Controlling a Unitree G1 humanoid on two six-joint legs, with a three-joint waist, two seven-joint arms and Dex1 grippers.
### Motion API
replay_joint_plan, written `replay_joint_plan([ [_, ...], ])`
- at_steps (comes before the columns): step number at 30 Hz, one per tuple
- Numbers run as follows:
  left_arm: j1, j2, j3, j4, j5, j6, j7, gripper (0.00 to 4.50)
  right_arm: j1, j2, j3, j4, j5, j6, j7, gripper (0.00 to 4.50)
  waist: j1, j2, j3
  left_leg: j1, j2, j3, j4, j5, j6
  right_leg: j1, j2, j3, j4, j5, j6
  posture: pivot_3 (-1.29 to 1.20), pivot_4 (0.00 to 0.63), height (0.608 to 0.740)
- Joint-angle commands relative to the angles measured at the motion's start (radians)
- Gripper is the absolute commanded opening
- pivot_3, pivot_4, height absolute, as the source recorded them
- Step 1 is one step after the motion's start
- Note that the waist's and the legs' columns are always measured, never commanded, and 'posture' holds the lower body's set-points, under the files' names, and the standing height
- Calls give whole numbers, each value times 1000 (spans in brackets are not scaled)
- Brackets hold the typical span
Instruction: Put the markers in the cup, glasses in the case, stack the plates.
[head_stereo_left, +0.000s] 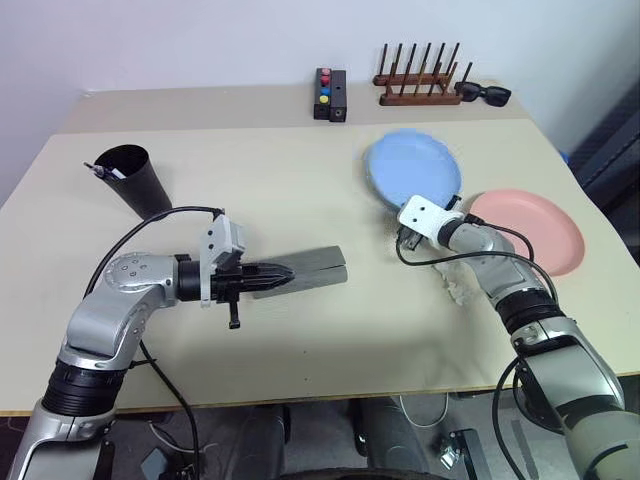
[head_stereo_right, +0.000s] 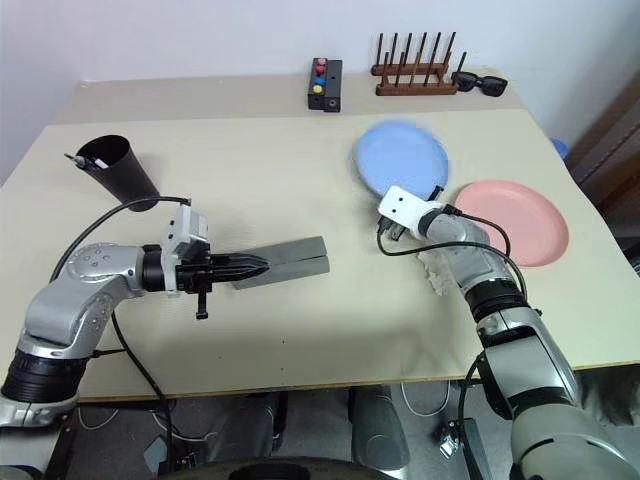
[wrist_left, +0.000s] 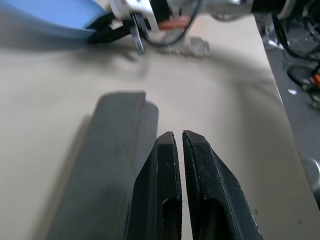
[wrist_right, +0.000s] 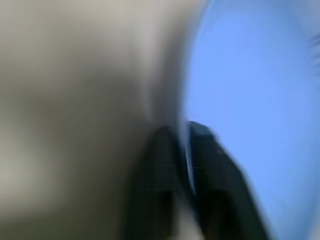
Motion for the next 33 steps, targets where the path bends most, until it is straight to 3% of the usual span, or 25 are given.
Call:
replay_joint_plan([
  [1,5,-12,16,-28,-40,8,33,189,-24,-8,-16,-19,-11,-51,-22,11,-1,0,0,0,0,0,0,0,0,0,0,0,0,0,0,0,150,740],
  [7,-23,-83,-49,-17,-18,-19,90,189,77,-88,-84,-294,-19,-9,-33,11,5,1,0,0,0,0,0,0,0,0,0,0,0,0,0,0,150,740],
  [15,-79,-153,-125,39,-24,-38,77,189,453,-331,-329,-793,34,223,139,11,31,1,0,0,-1,0,1,0,0,1,-1,0,-1,-2,-2,0,150,740],
  [21,-120,-191,-173,97,-14,-70,50,189,706,-422,-521,-867,74,311,213,11,28,2,0,0,0,1,2,0,0,2,-1,0,-1,-2,-3,0,150,740],
  [26,-129,-204,-186,118,-11,-85,49,189,761,-415,-542,-863,104,348,239,11,23,2,0,2,0,2,2,0,0,3,-1,0,-2,-3,-4,0,150,740],
  [30,-119,-203,-184,113,-15,-87,56,189,754,-416,-535,-850,104,355,232,1520,28,2,-1,1,0,2,2,0,0,4,-1,0,-2,-3,-5,0,150,740],
  [33,-111,-201,-181,107,-20,-84,61,189,741,-423,-523,-843,89,340,221,2984,31,2,-1,1,0,2,2,0,0,4,-1,0,-2,-3,-5,0,150,740],
])
